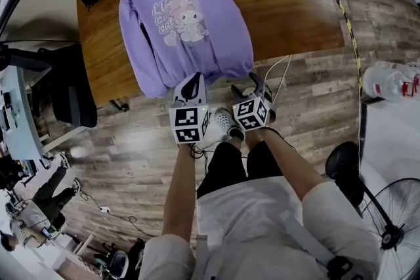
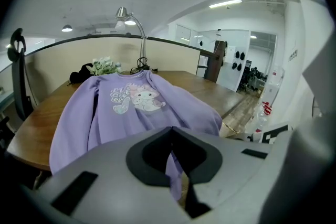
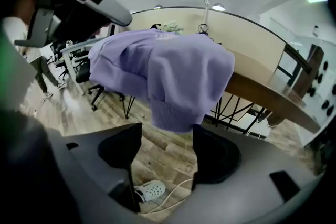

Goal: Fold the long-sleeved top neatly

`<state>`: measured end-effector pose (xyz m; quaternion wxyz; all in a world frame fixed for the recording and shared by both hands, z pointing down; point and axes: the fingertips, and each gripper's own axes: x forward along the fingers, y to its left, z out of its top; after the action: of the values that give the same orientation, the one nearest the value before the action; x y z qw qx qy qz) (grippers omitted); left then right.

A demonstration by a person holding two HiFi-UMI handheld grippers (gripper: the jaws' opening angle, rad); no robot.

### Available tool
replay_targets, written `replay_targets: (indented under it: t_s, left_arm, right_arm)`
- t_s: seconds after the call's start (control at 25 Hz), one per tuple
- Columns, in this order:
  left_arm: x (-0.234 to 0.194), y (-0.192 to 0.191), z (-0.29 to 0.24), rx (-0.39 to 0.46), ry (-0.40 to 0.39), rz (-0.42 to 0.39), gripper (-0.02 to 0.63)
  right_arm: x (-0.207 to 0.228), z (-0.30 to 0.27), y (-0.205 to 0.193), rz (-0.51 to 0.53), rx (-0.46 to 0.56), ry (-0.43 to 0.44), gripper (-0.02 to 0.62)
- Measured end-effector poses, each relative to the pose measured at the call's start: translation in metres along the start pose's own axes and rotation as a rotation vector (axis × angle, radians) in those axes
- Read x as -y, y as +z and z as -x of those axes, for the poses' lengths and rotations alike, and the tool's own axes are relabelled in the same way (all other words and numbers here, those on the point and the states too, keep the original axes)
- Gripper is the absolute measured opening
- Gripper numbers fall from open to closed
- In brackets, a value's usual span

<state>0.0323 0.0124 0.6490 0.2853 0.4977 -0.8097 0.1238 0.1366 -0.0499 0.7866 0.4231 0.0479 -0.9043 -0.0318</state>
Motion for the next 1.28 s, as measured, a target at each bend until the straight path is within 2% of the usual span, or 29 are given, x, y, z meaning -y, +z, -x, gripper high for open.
replay_targets:
  t_s: [0.12, 0.24, 0.28, 0.52, 0.76, 0.84, 1.0, 1.16, 1.28]
  left_arm:
    - [-0.001, -0.015, 0.004, -0.004, -0.002, 0.006, 0.023]
    - [0.0, -0.026, 0.008, -0.009, -0.013, 0.004, 0.023]
    - [0.002, -0.029, 0.01, -0.011, -0.018, -0.002, 0.023]
    - [0.008, -0.031, 0.025, 0.006, -0.031, -0.029, 0.023]
    - [0.016, -0.006, 0.053, 0.041, -0.027, -0.057, 0.023]
    - [0.02, 0.005, 0.062, 0.045, -0.032, -0.078, 0.023]
    - [0.029, 0.032, 0.082, 0.062, -0.022, -0.1, 0.023]
    - [0.028, 0.055, 0.091, 0.087, 0.016, -0.106, 0.023]
    - [0.025, 0.075, 0.086, 0.101, 0.058, -0.11, 0.023]
  right_arm:
    - [0.001, -0.007, 0.007, -0.122, 0.045, -0.045, 0.28]
    - [0.004, -0.004, 0.011, -0.179, 0.05, -0.062, 0.048]
    - [0.002, 0.001, 0.012, -0.18, 0.051, -0.051, 0.021]
    - [0.003, 0.062, 0.022, -0.203, 0.102, 0.047, 0.021]
    - [0.046, 0.135, 0.069, -0.427, 0.205, 0.221, 0.021]
    - [0.077, 0.154, 0.089, -0.473, 0.24, 0.223, 0.021]
    - [0.148, 0.182, 0.13, -0.493, 0.317, 0.174, 0.021]
    - [0.214, 0.191, 0.156, -0.608, 0.372, 0.18, 0.021]
    - [0.26, 0.187, 0.171, -0.531, 0.368, 0.152, 0.021]
